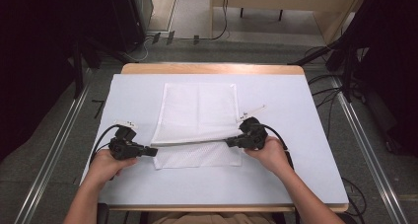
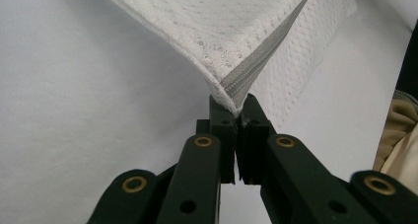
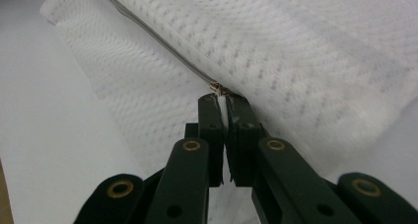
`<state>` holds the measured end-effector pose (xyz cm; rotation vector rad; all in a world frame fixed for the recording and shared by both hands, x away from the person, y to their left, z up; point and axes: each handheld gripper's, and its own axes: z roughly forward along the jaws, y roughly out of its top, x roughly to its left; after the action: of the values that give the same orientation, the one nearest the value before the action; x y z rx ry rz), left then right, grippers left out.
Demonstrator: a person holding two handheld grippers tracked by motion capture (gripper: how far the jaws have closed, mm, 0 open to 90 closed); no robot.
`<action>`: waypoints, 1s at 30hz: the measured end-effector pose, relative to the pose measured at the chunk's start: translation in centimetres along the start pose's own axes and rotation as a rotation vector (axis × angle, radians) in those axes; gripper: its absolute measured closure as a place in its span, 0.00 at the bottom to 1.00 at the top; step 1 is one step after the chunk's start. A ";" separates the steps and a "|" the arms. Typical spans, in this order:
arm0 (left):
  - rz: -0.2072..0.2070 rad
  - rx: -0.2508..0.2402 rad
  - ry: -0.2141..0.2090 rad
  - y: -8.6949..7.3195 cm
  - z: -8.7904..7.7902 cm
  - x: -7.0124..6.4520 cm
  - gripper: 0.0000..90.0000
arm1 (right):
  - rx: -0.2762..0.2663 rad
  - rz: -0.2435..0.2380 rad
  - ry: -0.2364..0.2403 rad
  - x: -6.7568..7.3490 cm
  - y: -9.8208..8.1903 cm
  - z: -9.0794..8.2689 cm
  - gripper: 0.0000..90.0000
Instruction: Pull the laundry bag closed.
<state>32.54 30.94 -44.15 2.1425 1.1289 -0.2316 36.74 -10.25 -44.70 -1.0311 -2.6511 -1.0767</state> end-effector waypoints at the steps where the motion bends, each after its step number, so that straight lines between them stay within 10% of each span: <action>1: -0.003 0.000 -0.002 0.0 0.0 0.0 0.98 | -0.003 0.005 -0.002 -0.1 -0.1 -0.1 0.97; 22: -0.009 -0.029 -0.002 0.2 -0.1 -0.3 0.81 | 0.003 -0.003 -0.024 -0.5 -1.0 -1.2 0.95; 30: 0.020 -0.065 0.045 0.5 -0.4 -0.8 0.63 | -0.078 -0.025 -0.042 -0.2 -0.8 -1.8 0.71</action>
<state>32.38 30.45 -43.26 2.1097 1.1253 -0.1360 36.11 -11.98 -43.93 -1.0487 -2.6811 -1.1855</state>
